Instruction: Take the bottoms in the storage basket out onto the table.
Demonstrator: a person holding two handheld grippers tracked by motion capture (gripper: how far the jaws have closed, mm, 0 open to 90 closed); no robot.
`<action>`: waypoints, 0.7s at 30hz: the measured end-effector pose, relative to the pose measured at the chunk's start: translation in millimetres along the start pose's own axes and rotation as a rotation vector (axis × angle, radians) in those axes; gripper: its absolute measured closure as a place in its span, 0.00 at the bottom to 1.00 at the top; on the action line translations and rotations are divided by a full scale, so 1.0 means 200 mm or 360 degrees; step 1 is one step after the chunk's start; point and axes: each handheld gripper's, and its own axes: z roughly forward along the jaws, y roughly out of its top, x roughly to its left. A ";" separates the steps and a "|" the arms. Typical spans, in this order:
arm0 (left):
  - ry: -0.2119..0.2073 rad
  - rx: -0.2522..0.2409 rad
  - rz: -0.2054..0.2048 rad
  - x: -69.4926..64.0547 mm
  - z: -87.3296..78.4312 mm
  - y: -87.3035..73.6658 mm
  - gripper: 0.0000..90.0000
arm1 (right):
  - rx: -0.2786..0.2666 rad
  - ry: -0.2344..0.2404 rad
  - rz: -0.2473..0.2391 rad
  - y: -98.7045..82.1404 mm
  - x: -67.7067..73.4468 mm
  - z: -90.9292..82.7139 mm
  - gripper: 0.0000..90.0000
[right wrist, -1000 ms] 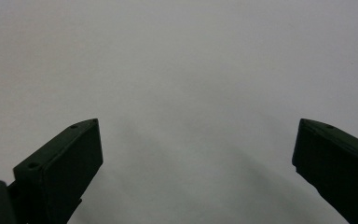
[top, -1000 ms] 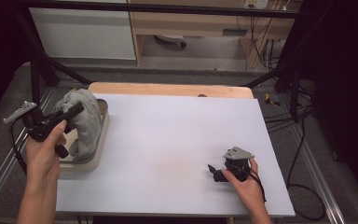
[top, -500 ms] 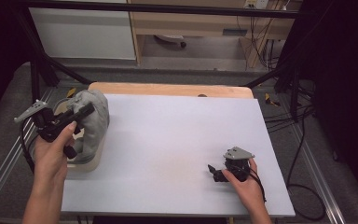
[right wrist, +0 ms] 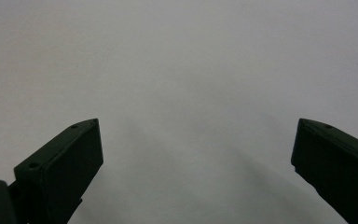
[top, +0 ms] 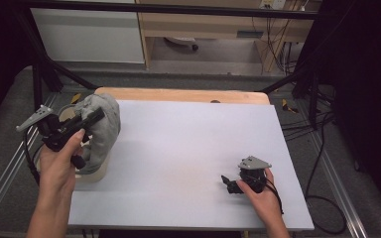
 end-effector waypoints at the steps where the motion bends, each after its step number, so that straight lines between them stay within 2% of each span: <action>1: -0.0015 -0.0008 0.0004 -0.01 0.00 0.01 0.66 | 0.0000 0.0000 0.0001 0.00 0.00 0.00 0.03; 2: -0.0033 -0.0014 0.0000 -0.03 0.00 0.01 0.66 | 0.0000 0.0000 0.0001 0.00 0.00 0.00 0.03; 7: -0.0036 0.0010 -0.0017 -0.03 0.04 -0.03 0.66 | 0.0007 0.0001 -0.0002 0.00 0.00 0.00 0.03; 9: -0.0058 0.0043 -0.0058 -0.02 0.07 -0.06 0.66 | -0.0001 0.0000 -0.0007 0.00 0.00 0.00 0.03; 13: -0.0054 0.0079 -0.0050 -0.03 0.11 -0.10 0.66 | -0.0027 0.0023 -0.0005 0.00 0.01 0.00 0.03; 21: -0.0060 0.0124 -0.0036 -0.05 0.15 -0.14 0.66 | -0.0022 0.0024 -0.0015 0.00 0.01 -0.01 0.03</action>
